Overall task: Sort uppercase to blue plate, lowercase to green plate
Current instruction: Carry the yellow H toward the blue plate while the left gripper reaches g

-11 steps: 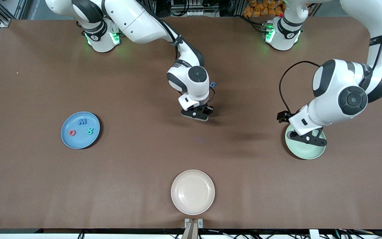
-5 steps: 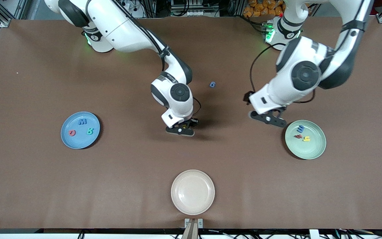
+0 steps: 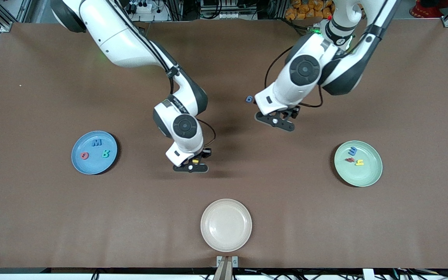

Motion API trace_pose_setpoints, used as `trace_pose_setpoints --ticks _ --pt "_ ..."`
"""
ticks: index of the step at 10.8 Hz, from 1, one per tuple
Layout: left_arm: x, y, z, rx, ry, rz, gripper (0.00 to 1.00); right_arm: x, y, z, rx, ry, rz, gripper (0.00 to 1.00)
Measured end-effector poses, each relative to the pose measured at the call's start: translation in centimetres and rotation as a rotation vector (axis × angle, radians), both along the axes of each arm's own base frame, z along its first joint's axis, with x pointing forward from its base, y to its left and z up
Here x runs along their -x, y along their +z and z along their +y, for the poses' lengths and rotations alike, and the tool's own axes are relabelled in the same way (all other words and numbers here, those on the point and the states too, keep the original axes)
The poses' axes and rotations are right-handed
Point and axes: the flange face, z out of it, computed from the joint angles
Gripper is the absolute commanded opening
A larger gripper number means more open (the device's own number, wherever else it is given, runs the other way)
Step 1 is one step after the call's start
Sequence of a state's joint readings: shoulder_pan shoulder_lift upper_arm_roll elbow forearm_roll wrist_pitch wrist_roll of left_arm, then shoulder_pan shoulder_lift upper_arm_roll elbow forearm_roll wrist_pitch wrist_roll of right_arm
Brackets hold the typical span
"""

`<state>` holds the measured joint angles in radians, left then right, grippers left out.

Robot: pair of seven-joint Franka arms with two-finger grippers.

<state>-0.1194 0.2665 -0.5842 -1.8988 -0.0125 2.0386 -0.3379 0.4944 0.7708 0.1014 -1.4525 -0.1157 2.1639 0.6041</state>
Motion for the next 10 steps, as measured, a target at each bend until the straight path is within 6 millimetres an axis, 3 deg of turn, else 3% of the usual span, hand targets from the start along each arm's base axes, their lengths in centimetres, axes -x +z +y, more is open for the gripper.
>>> trace_pose_setpoints --ticks 3,5,7,10 --pt "4.1 -2.4 -3.8 0.051 -0.059 -0.041 1.00 -3.1 1.4 -6.5 -0.071 0.094 0.083 0.10" --pt "7.4 -5.7 -5.8 0.057 -0.095 -0.065 1.00 -4.7 2.0 -11.3 -0.058 0.175 0.100 0.10" --pt "9.6 -9.3 -6.4 0.011 -0.102 -0.073 1.00 -5.9 1.9 -16.2 -0.023 0.284 0.105 0.10" --pt "11.0 -12.5 -6.8 -0.047 -0.094 -0.062 1.00 -7.3 2.9 -24.1 0.011 0.405 0.112 0.10"
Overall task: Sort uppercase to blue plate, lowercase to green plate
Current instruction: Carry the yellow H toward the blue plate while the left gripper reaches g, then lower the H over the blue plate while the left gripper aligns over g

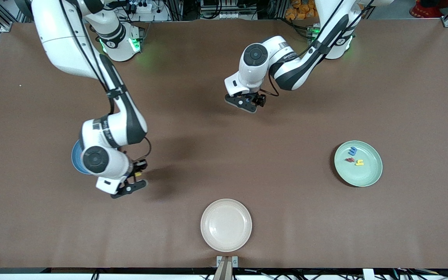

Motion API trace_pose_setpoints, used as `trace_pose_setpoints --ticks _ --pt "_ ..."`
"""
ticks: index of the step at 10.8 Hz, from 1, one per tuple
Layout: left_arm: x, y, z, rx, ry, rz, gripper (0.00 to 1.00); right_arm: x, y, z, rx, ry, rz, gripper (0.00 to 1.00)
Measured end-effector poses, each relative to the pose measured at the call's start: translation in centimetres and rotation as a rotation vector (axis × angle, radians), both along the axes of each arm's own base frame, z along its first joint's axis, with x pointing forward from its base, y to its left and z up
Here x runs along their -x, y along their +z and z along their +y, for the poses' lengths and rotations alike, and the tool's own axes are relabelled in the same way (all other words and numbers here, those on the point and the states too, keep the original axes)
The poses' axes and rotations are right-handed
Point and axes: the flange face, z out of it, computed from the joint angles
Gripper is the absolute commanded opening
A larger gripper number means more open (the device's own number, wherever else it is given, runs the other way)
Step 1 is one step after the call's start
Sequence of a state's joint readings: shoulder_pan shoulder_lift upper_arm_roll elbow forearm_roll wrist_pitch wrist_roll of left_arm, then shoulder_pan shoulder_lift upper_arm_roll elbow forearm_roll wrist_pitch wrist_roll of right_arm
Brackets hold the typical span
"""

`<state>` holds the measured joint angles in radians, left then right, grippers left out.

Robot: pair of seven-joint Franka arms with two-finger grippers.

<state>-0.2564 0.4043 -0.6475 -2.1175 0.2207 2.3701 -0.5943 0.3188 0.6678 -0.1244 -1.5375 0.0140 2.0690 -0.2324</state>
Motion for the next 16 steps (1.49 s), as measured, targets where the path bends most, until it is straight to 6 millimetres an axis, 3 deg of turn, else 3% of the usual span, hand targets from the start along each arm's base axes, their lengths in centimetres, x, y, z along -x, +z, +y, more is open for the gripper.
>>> trace_pose_setpoints --ticks 3,8,12,16 --pt "2.1 -1.7 -0.7 -0.033 0.033 0.022 1.00 0.4 0.8 -6.5 0.011 0.084 0.016 0.10" --pt "4.4 -5.2 -0.5 -0.122 0.024 -0.033 1.00 5.7 -1.7 -11.2 -0.001 0.133 0.012 0.11" --pt "4.4 -6.1 -0.8 -0.107 0.014 -0.030 1.00 7.1 -2.2 -17.0 -0.056 0.194 0.007 0.11" --pt "5.4 -6.8 -0.7 -0.105 -0.002 -0.038 0.98 8.8 -4.6 -18.4 -0.082 0.199 -0.025 0.11"
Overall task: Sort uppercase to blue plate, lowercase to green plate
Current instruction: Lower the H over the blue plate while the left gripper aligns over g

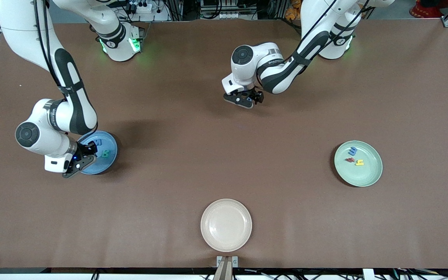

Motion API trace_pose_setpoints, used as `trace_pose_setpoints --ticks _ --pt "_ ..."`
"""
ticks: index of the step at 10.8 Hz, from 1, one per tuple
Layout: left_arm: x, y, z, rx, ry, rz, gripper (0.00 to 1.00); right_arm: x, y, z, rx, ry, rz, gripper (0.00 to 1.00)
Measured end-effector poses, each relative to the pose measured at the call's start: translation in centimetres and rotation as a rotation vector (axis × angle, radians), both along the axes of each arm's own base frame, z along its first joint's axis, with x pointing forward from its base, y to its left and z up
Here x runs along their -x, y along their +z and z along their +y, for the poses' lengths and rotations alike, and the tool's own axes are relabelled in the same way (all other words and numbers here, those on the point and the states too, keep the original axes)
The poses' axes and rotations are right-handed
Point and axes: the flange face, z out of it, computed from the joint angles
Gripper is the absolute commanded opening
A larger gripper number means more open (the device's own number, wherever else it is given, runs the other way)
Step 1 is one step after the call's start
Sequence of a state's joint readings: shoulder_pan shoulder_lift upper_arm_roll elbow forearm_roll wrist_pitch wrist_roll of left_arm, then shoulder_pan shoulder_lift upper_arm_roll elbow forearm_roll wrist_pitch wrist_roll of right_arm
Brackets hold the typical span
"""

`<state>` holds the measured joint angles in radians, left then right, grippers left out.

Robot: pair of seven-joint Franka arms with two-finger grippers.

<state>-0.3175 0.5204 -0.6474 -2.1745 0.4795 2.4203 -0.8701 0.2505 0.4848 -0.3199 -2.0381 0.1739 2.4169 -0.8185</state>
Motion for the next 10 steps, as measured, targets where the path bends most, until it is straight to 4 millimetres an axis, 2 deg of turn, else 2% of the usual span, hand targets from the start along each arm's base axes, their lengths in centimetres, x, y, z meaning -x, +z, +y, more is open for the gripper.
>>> trace_pose_setpoints --ticks 3,8,10 --pt "1.5 -1.2 0.4 0.028 -0.002 -0.003 0.98 2.4 -2.2 -0.1 -0.030 -0.024 0.076 0.11" --pt "1.5 -1.2 0.5 0.027 -0.011 -0.019 0.87 4.5 -3.0 0.7 -0.137 -0.086 0.236 0.12" --pt "1.5 -1.3 0.6 0.026 -0.012 -0.018 0.81 4.6 -3.0 0.7 -0.144 -0.093 0.240 0.27"
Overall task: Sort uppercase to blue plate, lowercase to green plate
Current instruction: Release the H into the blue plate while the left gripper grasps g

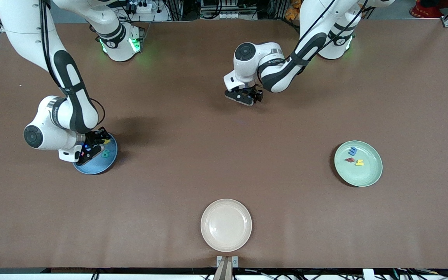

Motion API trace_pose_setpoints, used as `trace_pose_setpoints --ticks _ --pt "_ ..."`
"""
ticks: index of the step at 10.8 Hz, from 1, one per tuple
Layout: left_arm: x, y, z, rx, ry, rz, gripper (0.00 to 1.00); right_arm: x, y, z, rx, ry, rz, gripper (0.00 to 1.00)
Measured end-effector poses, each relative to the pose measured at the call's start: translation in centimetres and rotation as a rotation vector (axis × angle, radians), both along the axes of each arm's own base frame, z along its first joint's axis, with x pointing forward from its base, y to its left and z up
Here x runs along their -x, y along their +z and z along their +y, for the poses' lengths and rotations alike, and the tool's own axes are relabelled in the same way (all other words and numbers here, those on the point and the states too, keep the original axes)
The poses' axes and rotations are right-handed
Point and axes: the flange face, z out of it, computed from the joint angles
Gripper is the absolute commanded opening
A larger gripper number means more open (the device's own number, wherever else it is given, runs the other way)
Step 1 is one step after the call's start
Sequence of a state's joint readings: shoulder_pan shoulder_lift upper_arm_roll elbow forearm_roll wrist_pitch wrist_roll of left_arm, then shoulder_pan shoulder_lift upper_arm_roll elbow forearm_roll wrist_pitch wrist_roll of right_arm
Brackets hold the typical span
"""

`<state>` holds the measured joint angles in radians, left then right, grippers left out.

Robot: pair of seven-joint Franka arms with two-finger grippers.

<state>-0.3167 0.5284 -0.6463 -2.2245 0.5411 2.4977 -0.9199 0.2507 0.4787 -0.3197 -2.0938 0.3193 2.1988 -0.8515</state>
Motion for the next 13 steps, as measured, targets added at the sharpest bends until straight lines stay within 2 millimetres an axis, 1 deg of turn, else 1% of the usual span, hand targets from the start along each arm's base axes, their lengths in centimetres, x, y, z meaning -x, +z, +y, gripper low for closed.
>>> trace_pose_setpoints --ticks 1,2,3,4,5,6,7,8,9,11,13 --pt "0.0 0.0 0.0 0.000 -0.001 0.000 0.76 0.0 0.0 0.1 -0.007 -0.009 -0.002 0.39" --pt "0.0 0.0 0.0 0.000 -0.002 -0.001 0.72 0.0 0.0 0.1 -0.008 -0.010 -0.003 0.56" --pt "0.0 0.0 0.0 -0.001 -0.004 -0.002 0.64 -0.1 0.0 0.1 -0.008 -0.010 -0.004 0.65" --pt "0.0 -0.1 0.0 -0.001 -0.005 -0.002 0.48 -0.1 0.0 0.1 -0.008 -0.011 -0.005 0.68" --pt "0.0 -0.1 0.0 -0.002 -0.007 -0.004 0.46 -0.2 0.1 0.1 -0.009 -0.011 -0.007 0.71" --pt "0.0 0.0 0.0 0.004 -0.009 -0.006 0.38 -0.3 0.2 0.2 -0.009 -0.010 -0.012 0.71" --pt "0.1 0.1 -0.2 0.010 -0.013 -0.007 0.27 -0.6 0.5 0.2 -0.009 -0.010 -0.019 0.71" --pt "0.1 0.1 -0.3 0.013 -0.014 -0.009 0.09 -1.0 0.8 0.2 -0.009 -0.009 -0.028 0.71" --pt "0.2 0.2 -0.4 0.017 -0.015 -0.009 0.00 -1.4 1.2 0.2 -0.008 -0.011 -0.039 0.71" --pt "0.2 0.2 -0.4 0.017 -0.013 -0.010 0.00 -2.7 2.5 0.2 0.002 -0.039 -0.069 0.70" --pt "-0.4 0.2 -0.2 0.017 -0.001 -0.015 0.00 -4.2 4.3 0.2 0.040 -0.112 -0.100 0.70"
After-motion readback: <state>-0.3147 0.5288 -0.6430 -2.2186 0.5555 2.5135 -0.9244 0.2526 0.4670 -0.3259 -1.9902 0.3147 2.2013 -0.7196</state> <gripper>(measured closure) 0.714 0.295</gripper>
